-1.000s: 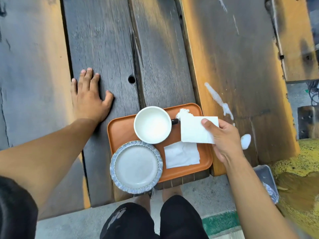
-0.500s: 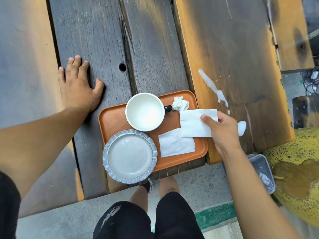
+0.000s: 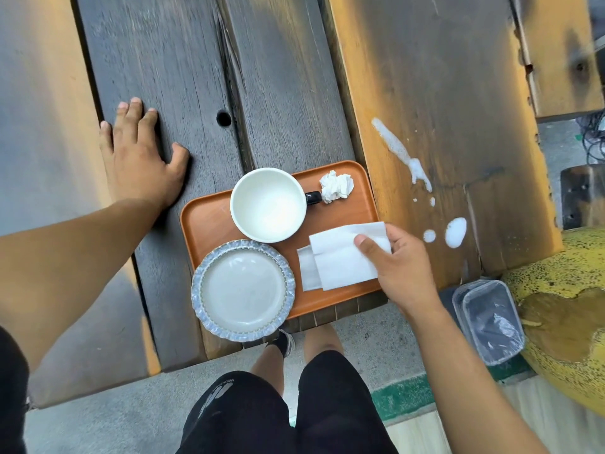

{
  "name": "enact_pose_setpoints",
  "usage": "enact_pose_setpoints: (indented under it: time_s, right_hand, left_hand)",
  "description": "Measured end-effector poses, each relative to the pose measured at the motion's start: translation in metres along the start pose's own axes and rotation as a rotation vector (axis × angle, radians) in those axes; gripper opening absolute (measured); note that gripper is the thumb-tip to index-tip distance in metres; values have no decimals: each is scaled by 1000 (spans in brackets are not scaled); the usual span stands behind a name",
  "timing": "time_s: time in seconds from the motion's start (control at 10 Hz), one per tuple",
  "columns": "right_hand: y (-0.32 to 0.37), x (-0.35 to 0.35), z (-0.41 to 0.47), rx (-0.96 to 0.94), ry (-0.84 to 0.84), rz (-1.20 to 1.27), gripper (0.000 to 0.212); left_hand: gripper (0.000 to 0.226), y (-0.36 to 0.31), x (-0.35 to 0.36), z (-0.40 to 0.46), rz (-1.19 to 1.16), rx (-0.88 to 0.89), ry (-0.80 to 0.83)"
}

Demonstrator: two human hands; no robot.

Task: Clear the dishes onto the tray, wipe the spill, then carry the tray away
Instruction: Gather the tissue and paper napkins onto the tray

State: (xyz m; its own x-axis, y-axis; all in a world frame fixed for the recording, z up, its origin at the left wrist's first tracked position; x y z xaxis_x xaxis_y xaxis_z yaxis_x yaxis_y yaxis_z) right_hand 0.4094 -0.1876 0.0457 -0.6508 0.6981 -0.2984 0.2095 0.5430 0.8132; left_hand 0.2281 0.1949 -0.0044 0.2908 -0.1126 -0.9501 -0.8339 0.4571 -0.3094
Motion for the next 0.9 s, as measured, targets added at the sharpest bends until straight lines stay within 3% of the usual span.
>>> enact_pose_setpoints:
  time_s: [0.2,0.7,0.9]
  right_hand:
    - [-14,23,-14,43,55,-37,11]
    - [-17,16,-18,-2,-15,-180,9]
    - [-4,2,-24,-141,-114,-410,19]
  left_hand:
    - [66,-1,-1,0,-2,1,-7]
    - [66,1,0,0,2,3,-5]
    - [66,0,-1,-1,-1,2,-7]
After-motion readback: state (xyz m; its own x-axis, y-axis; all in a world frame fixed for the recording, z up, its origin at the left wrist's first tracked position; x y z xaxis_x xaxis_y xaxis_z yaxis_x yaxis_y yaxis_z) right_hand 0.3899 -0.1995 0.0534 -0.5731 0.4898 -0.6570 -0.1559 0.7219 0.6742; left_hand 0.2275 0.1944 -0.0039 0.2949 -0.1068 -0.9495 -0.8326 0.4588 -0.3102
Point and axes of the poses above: each hand's wrist, its own z-axis towards the middle knuckle, its own x-axis out of the palm, y = z × x, the point moved 7 cm from there along z, towards the middle knuckle, and after that the axes turned 6 degrees about -x, right-handed, at the moved point
